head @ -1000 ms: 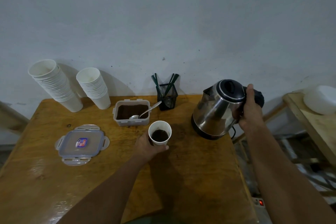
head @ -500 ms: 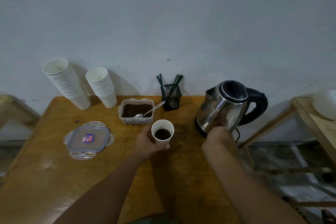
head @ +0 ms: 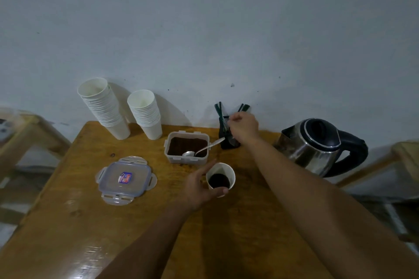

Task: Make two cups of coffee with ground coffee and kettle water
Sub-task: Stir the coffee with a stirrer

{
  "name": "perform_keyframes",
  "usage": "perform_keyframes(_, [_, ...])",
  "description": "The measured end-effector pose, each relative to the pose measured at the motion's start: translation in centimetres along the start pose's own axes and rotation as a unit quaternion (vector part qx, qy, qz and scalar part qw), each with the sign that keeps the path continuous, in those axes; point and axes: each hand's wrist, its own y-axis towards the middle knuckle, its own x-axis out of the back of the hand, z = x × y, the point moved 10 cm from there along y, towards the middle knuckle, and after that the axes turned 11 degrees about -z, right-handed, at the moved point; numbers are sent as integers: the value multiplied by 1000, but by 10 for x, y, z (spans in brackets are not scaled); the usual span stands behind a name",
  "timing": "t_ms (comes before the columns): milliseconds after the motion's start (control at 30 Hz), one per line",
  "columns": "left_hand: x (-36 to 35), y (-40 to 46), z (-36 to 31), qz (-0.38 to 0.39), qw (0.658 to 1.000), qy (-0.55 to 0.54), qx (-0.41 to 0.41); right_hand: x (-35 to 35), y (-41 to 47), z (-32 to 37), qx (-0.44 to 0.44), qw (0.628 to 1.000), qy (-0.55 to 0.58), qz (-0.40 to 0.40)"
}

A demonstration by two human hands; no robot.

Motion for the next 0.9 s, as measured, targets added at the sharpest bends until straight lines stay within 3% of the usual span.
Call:
perform_keyframes(133, [-4,2,10,16,1000,-6,-6,-22,27,25,81,994,-75,28])
perform_keyframes(533, [-9,7,19,19,999,-45,17,-45,55,35,114,967,-226,-35])
perform_keyframes(700, [-9,7,19,23,998,-58,20,-35,54,38,137,967,-208,-46])
perform_keyframes(900, [-8,5,16,29,997,-68,31,7,48,53,147,984,-63,-75])
